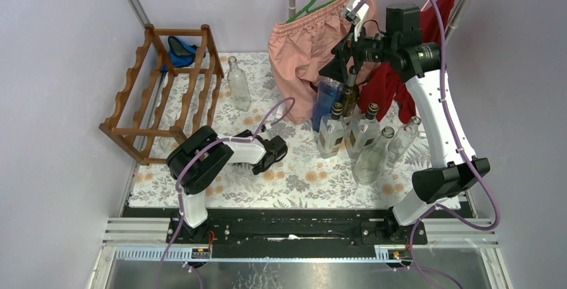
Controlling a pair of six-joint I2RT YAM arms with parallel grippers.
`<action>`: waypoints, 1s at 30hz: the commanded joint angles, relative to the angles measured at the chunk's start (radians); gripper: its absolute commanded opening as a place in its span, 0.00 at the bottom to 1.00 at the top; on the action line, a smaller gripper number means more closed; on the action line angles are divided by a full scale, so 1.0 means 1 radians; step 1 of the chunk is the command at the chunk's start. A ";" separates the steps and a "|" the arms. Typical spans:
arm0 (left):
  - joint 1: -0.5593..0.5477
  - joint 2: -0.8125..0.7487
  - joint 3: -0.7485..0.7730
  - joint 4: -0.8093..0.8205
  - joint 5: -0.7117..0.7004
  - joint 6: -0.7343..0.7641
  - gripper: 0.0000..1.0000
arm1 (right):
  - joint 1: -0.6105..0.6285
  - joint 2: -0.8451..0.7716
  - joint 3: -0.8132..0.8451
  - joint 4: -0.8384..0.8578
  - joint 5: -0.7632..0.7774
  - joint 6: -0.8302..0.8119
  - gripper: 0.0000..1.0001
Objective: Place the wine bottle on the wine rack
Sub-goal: Place the wine bottle in the wine rack.
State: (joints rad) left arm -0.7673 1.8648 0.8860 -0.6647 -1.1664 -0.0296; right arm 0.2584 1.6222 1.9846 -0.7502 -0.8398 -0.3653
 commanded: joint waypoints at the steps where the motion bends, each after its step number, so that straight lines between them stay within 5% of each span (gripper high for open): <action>1: 0.001 0.010 0.013 0.088 0.204 -0.086 0.13 | -0.009 -0.038 0.001 0.033 -0.025 -0.006 1.00; 15: 0.032 -0.005 0.009 0.107 0.223 -0.070 0.22 | -0.009 -0.040 0.004 0.022 -0.024 -0.010 1.00; 23: 0.036 -0.040 0.016 0.094 0.241 -0.080 0.63 | -0.010 -0.041 0.007 0.022 -0.029 -0.010 1.00; 30: -0.009 -0.092 0.089 -0.008 0.269 -0.149 0.69 | -0.009 -0.038 0.015 0.020 -0.033 -0.008 1.00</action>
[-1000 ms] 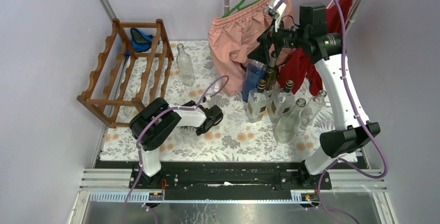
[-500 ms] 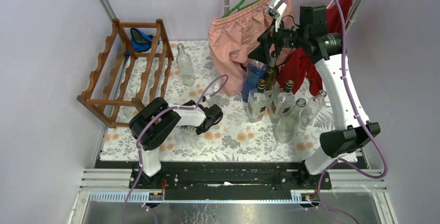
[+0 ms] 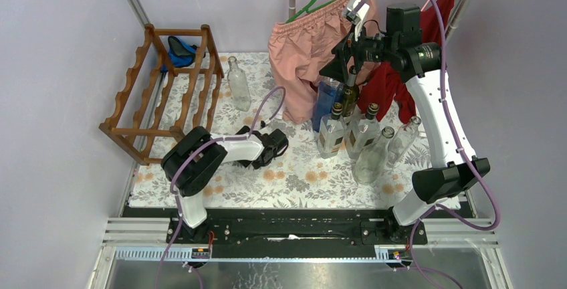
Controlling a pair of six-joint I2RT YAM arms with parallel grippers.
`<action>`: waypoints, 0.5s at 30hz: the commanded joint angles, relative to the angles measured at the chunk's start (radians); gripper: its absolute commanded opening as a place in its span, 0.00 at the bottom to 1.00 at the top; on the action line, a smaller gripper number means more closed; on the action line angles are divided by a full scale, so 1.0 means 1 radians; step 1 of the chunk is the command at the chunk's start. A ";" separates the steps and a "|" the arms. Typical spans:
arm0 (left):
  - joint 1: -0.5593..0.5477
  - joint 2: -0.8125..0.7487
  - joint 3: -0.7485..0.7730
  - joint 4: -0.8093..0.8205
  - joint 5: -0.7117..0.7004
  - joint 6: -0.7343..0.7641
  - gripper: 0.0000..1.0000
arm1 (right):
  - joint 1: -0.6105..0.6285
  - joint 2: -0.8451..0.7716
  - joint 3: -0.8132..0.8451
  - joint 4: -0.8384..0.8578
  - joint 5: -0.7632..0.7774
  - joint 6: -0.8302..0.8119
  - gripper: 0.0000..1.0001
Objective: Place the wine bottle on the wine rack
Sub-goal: Place the wine bottle in the wine rack.
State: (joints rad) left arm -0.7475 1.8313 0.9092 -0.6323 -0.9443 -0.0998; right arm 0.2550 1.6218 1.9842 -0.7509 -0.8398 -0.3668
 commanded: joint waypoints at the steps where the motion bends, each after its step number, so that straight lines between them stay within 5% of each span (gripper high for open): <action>1: -0.040 -0.067 0.080 -0.057 0.055 -0.091 0.69 | -0.005 -0.037 0.017 0.018 -0.034 -0.006 1.00; 11: -0.061 -0.151 0.192 -0.186 0.069 -0.174 0.70 | -0.006 -0.036 0.025 0.013 -0.047 -0.006 1.00; 15: -0.083 -0.238 0.256 -0.231 0.223 -0.157 0.70 | -0.005 -0.038 0.020 0.000 -0.066 -0.017 1.00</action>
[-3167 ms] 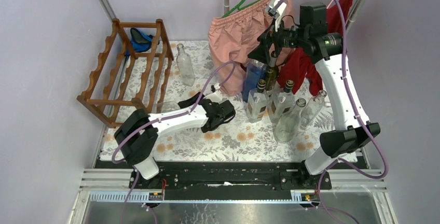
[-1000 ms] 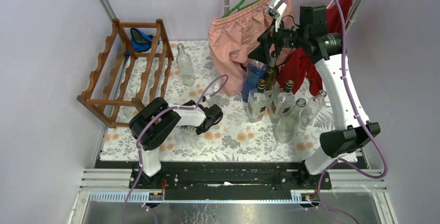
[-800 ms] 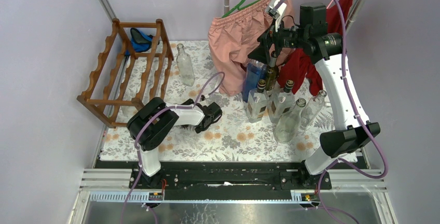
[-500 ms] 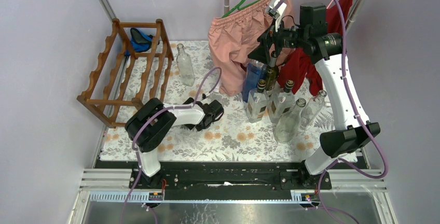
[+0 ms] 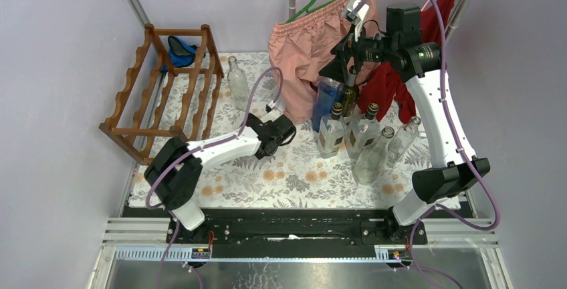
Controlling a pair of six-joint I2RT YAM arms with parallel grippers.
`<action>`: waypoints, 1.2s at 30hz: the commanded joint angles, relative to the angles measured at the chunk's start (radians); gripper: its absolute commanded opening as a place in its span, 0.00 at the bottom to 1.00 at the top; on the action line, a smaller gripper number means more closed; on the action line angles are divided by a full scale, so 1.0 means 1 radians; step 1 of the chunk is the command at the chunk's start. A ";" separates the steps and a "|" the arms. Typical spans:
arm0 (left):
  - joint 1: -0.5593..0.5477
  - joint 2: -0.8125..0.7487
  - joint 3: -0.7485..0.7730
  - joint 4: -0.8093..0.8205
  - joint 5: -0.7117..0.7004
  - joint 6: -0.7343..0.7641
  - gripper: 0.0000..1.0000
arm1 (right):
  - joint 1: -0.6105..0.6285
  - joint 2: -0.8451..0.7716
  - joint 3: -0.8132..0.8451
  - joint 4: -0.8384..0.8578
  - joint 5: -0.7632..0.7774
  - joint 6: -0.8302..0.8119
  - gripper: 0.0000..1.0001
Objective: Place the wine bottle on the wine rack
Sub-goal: Place the wine bottle in the wine rack.
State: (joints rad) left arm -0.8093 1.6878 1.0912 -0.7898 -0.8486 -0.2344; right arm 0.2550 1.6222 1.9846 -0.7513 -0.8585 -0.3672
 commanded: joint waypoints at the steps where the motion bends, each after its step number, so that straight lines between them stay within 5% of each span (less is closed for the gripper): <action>1: -0.029 -0.131 0.090 -0.076 0.186 -0.013 0.70 | -0.004 -0.036 0.026 -0.014 -0.052 -0.033 1.00; 11: -0.037 -0.421 0.277 -0.057 0.544 0.005 0.72 | -0.001 -0.024 0.240 -0.065 0.190 -0.139 1.00; 19: -0.030 -0.473 0.643 -0.153 0.354 -0.001 0.72 | 0.037 -0.007 0.229 -0.104 0.223 -0.110 1.00; 24: -0.029 -0.514 0.868 -0.108 0.378 -0.002 0.74 | 0.196 0.021 0.198 -0.135 0.278 -0.143 0.99; 27: -0.029 -0.573 0.877 0.016 0.445 0.028 0.76 | 0.343 0.042 0.135 -0.111 0.309 -0.152 0.99; 32: -0.030 -0.681 0.792 0.189 0.470 0.051 0.78 | 0.549 0.109 -0.016 0.031 0.300 -0.054 0.98; 36: -0.029 -0.734 0.740 0.217 0.454 0.062 0.78 | 0.624 0.159 -0.216 0.410 0.278 0.173 0.97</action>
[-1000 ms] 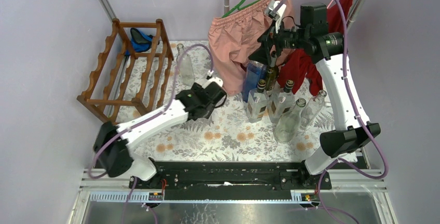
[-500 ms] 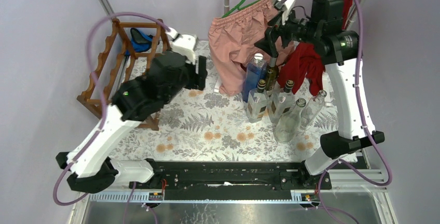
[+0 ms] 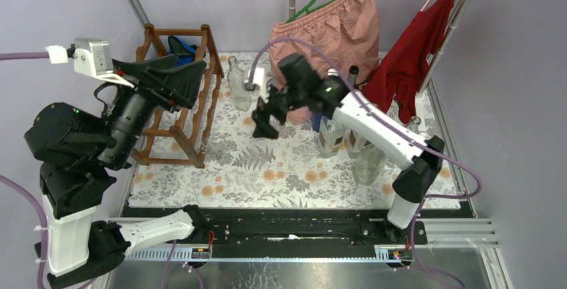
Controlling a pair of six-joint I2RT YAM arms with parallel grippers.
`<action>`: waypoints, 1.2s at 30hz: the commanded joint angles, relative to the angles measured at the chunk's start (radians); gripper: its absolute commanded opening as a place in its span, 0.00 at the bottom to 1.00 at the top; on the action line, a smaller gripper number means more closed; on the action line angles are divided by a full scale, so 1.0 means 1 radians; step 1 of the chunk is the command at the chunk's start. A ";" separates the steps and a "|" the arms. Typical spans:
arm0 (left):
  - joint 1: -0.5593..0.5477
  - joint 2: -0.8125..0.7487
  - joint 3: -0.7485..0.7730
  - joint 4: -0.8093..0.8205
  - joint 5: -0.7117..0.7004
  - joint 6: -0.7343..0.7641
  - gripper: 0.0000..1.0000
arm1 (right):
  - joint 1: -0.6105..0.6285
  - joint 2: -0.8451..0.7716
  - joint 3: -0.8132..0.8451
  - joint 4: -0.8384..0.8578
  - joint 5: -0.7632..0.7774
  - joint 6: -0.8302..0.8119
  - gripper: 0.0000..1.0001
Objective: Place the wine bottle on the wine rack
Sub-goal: Place the wine bottle in the wine rack.
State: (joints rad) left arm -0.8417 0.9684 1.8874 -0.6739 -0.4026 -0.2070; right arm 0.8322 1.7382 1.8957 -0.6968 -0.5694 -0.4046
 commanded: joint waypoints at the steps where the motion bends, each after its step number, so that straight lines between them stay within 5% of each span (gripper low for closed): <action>1: 0.003 -0.025 -0.069 0.102 0.004 0.037 0.78 | 0.059 0.062 -0.164 0.435 -0.009 0.271 0.96; 4: 0.003 -0.042 -0.078 0.088 -0.021 0.059 0.78 | 0.096 0.136 -0.208 0.584 0.018 0.346 0.95; 19: 0.003 -0.104 -0.174 0.105 -0.140 0.153 0.79 | 0.191 0.348 -0.206 0.752 0.387 0.609 0.96; 36: 0.004 -0.035 -0.147 0.079 -0.164 0.180 0.79 | 0.186 0.551 -0.113 0.864 0.201 0.759 1.00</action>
State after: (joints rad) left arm -0.8417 0.9276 1.7229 -0.6357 -0.5419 -0.0490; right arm 1.0203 2.2589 1.6978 0.1017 -0.3172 0.3363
